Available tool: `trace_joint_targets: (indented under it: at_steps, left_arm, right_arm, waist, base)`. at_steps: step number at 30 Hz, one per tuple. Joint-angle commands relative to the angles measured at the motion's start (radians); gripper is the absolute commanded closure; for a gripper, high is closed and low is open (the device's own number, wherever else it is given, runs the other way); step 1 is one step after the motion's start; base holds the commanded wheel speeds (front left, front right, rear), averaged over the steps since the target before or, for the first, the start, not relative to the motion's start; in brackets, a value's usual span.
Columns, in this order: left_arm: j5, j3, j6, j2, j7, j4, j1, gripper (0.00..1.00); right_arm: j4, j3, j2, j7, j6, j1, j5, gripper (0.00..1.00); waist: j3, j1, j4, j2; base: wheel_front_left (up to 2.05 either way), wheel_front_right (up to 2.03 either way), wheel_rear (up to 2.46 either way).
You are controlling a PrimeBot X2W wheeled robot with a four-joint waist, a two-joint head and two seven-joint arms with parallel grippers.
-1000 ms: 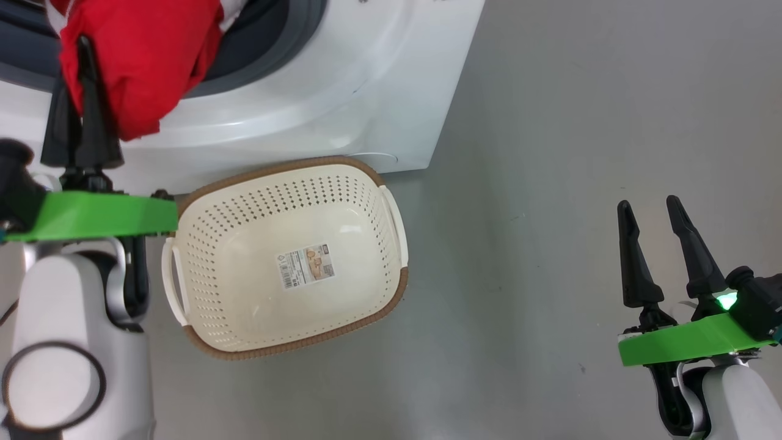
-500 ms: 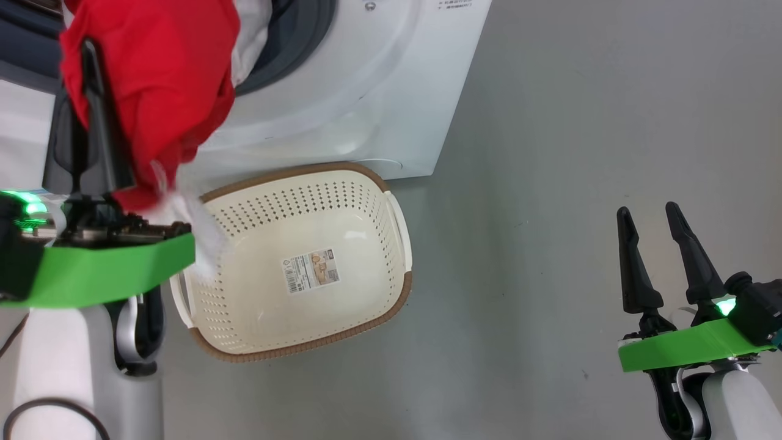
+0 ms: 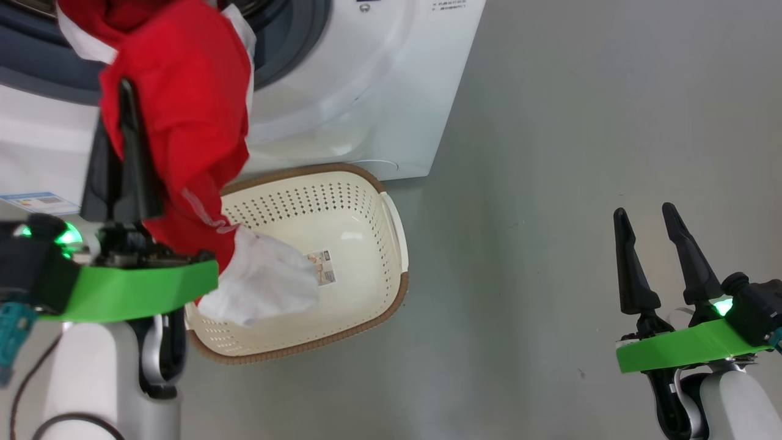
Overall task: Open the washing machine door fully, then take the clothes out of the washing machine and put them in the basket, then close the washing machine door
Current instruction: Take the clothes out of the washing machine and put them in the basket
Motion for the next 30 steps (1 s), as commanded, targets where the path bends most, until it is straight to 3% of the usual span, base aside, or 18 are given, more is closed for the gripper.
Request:
trace_joint_targets:
  at_steps: [1, 17, 30]
  left_arm:
    - [-0.01, 0.022, 0.003, 0.027, -0.004, 0.009, 0.032, 1.0]
    - [-0.045, 0.036, -0.02, 0.027, -0.004, 0.298, 0.02, 1.0]
    - [0.056, 0.067, -0.04, 0.027, -0.004, 0.582, -0.098, 1.0]
  right_arm:
    - [-0.022, 0.028, -0.009, -0.006, 0.007, 0.008, -0.007, 0.0]
    - [-0.032, 0.044, 0.0, -0.006, 0.007, -0.039, 0.001, 0.0]
    - [-0.043, 0.052, 0.004, -0.006, 0.007, -0.099, 0.026, 0.0]
  waist:
    - [0.005, 0.0, -0.004, 0.0]
    - [0.118, 0.0, -0.033, 0.0]
    - [0.264, 0.0, -0.063, 0.0]
  base:
    - [0.0, 0.0, 0.0]
    - [0.0, 0.0, 0.0]
    - [0.0, 0.0, 0.0]
